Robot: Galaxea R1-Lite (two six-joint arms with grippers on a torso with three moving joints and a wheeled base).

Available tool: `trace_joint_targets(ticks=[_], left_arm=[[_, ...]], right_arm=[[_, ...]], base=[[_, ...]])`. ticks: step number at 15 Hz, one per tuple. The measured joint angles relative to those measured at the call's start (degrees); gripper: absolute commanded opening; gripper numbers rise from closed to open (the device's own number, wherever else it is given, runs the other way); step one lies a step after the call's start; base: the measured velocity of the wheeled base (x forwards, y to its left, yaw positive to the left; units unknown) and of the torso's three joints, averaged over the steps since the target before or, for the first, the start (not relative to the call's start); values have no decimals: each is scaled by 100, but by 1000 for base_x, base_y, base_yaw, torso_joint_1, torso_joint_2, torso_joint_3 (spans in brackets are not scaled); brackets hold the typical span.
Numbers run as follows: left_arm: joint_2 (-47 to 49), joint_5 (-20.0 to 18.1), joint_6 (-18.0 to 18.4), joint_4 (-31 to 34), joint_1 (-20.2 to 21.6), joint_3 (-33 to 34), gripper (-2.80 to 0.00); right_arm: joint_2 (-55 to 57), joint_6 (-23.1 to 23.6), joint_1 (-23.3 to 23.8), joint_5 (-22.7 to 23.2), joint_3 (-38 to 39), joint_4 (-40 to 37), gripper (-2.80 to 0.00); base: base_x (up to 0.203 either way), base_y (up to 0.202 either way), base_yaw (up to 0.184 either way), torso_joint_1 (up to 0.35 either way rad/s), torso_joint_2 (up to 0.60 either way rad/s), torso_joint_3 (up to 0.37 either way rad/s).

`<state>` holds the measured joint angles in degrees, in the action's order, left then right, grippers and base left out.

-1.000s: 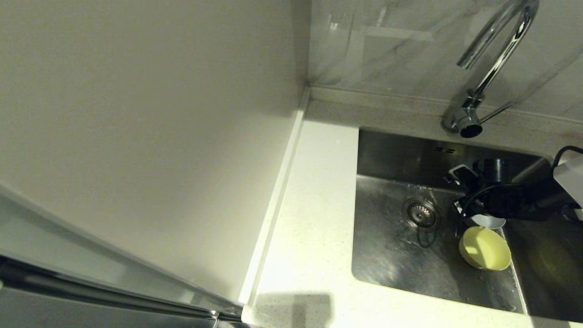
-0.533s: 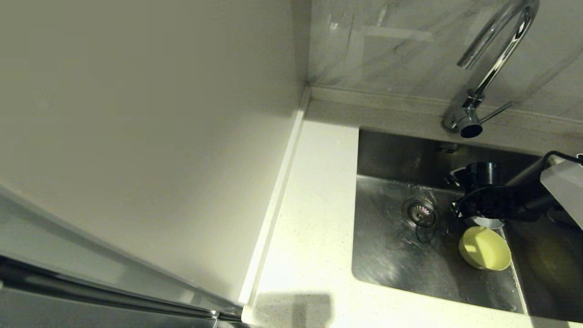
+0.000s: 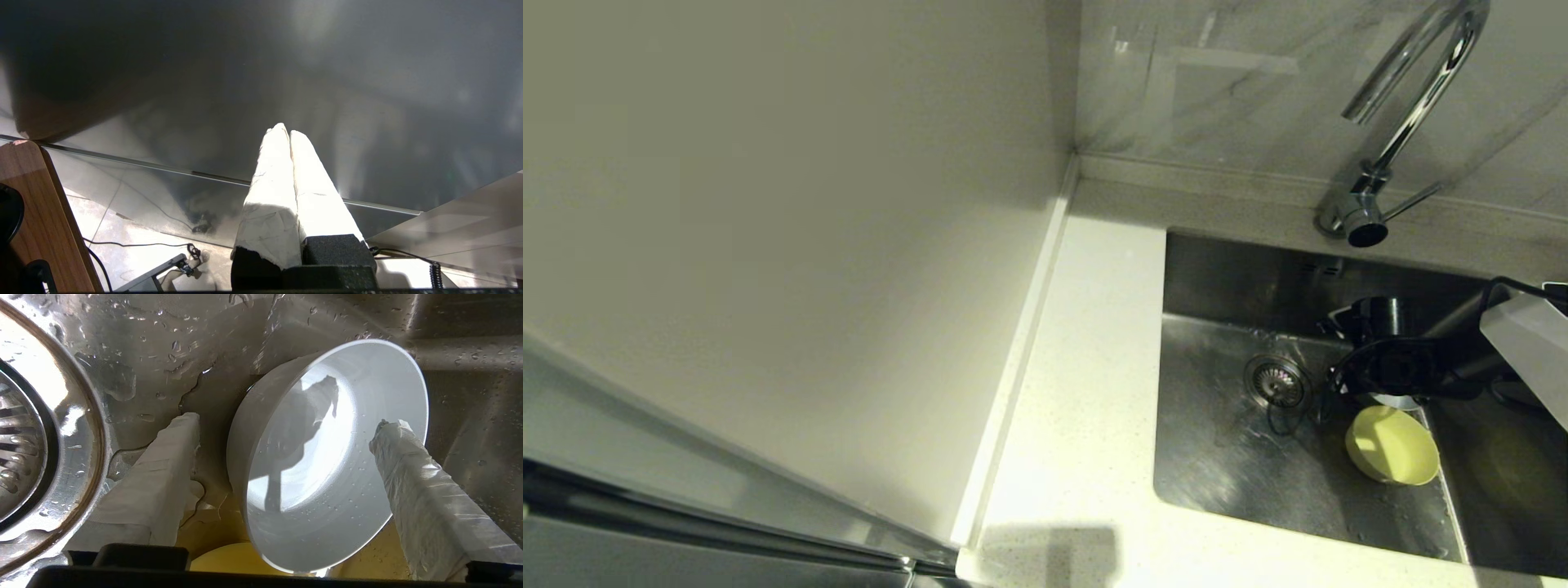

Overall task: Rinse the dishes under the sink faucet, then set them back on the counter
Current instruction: Put a bowl back to the table from the sink

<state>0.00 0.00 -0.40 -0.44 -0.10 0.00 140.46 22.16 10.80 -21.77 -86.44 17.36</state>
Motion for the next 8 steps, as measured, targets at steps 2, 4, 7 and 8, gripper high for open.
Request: trace_joint_targets(ticks=[2, 4, 7, 8], left_arm=[[0, 0, -1, 4, 0, 0, -280], [0, 0, -1, 2, 0, 0, -280], [0, 0, -1, 2, 0, 0, -280], [0, 0, -1, 2, 0, 0, -280]], right_arm=[[2, 5, 0, 0, 0, 0, -280], [-5, 5, 0, 1, -7, 0, -280], [-7, -6, 0, 0, -13, 2, -280], [-11, -19, 5, 4, -18, 8, -280]], base=[[0, 0, 0, 0, 0, 0], [0, 0, 0, 0, 0, 0], [0, 0, 0, 0, 0, 0], [0, 0, 0, 0, 0, 0]])
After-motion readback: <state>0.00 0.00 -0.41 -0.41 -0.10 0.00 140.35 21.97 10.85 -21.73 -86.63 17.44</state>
